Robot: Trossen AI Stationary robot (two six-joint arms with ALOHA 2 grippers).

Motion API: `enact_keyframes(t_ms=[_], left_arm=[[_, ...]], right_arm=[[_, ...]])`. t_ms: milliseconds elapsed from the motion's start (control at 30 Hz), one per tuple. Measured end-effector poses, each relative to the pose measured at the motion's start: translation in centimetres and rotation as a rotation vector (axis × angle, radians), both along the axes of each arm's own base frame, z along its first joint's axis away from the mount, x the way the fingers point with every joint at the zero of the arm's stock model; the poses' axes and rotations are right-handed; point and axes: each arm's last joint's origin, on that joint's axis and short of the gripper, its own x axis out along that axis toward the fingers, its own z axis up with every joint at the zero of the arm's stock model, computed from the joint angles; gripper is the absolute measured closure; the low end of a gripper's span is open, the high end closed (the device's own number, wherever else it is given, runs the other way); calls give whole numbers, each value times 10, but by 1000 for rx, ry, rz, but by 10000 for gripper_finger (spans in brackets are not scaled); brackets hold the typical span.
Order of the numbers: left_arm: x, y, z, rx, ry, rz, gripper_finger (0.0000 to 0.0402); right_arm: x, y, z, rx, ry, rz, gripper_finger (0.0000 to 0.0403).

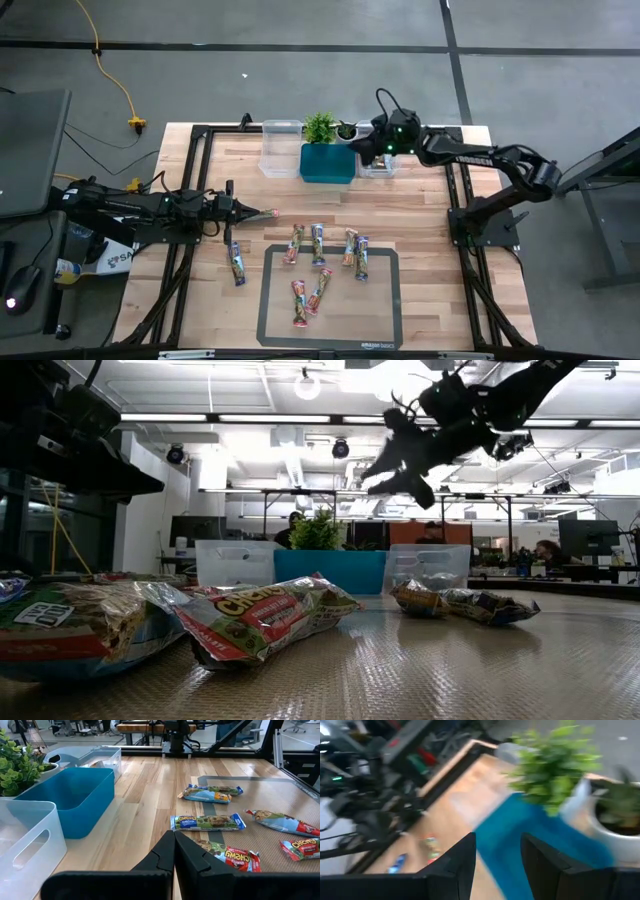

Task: Pick and place Granola Bars by type
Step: Put the yellow granola bar into the right transparent bin

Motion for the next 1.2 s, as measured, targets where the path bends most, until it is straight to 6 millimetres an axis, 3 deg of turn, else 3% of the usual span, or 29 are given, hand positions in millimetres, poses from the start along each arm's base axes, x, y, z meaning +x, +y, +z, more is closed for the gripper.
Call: enact_keyframes(t_ms=[267,567,733,867,1033,1200], left_arm=[[0,0,0,0,0,0,400],[0,0,0,0,0,0,400],[0,0,0,0,0,0,400],[0,0,0,0,0,0,400],[0,0,0,0,-1,0,400],[0,0,0,0,-1,0,400]], right_arm=[[14,44,23,-49,-90,52,265],[15,107,67,-163,-177,19,266],[23,135,105,-239,-133,-2,266],[27,155,125,-208,23,-43,266],[33,172,123,31,251,-175,266],[52,183,90,260,449,-234,266]])
